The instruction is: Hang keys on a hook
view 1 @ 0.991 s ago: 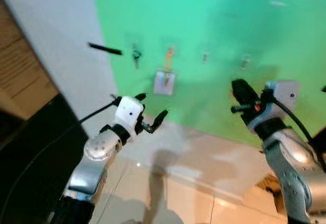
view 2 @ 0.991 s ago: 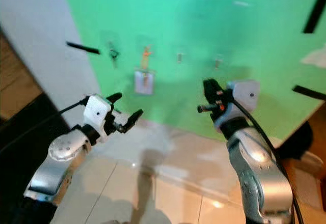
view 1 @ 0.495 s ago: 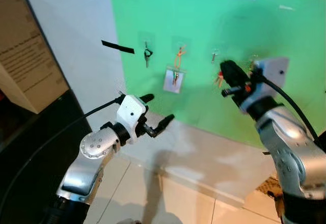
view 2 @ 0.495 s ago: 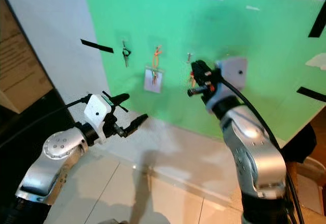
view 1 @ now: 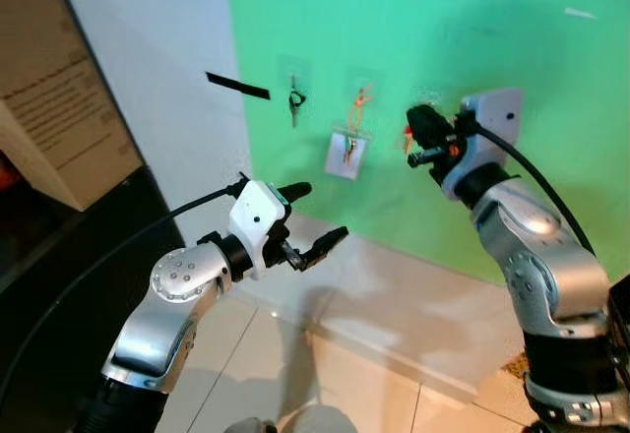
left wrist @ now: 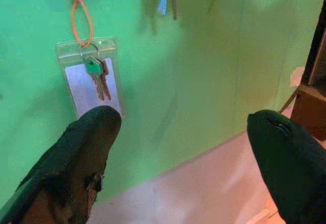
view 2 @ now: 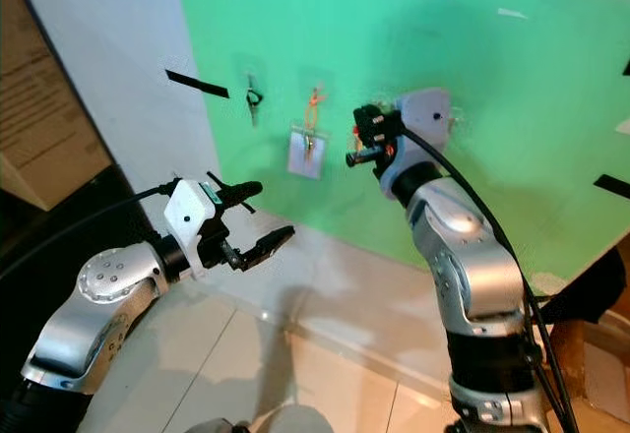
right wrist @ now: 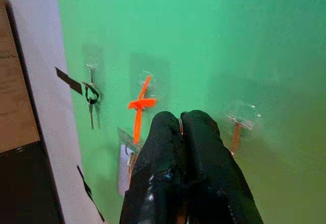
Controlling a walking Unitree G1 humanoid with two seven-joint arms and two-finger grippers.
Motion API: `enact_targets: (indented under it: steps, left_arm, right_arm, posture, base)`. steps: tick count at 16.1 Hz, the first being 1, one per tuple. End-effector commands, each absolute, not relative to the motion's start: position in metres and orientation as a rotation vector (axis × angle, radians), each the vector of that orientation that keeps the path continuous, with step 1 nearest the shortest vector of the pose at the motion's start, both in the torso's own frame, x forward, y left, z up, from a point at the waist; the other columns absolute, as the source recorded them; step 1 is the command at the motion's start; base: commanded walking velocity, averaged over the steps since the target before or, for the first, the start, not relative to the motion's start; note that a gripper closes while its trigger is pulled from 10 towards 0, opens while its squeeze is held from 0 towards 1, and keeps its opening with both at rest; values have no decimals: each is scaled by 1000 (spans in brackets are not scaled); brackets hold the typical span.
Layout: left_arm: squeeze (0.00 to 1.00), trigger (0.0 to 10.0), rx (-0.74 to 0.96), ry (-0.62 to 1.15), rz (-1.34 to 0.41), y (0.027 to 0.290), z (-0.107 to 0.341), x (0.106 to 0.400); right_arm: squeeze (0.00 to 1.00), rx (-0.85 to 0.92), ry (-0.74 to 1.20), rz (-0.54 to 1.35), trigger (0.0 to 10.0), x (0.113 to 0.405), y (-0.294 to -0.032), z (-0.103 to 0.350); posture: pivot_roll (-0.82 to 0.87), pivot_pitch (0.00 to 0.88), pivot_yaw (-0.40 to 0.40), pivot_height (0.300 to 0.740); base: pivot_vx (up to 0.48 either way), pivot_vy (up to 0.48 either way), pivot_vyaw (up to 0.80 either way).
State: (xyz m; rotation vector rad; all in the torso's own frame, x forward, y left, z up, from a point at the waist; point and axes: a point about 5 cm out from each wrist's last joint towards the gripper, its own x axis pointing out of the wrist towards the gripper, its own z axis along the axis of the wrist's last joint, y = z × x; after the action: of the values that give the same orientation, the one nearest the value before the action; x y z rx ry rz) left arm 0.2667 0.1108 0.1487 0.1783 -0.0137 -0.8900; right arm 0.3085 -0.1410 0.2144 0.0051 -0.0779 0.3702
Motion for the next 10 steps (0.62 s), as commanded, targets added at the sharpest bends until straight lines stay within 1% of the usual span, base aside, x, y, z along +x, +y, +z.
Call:
enact_targets:
  steps: [1, 6, 10]
  left_arm:
    - [0, 10000, 189, -10, -914, 109, 150, 264]
    - [0, 10000, 198, -2, -917, 110, 150, 262]
    - [0, 10000, 202, 3, -920, 110, 150, 262]
  right_arm:
    - [0, 2, -97, 370, 10000, 311, -140, 218]
    - [0, 15, -116, 318, 10000, 324, -142, 223]
    - [0, 15, -113, 309, 10000, 328, -140, 222]
  posture:
    - [-122, 0, 10, 740]
    - [-111, 0, 5, 740]
    - [-107, 0, 8, 740]
  base:
    - [0, 0, 0]
    - [0, 0, 0]
    - [0, 0, 0]
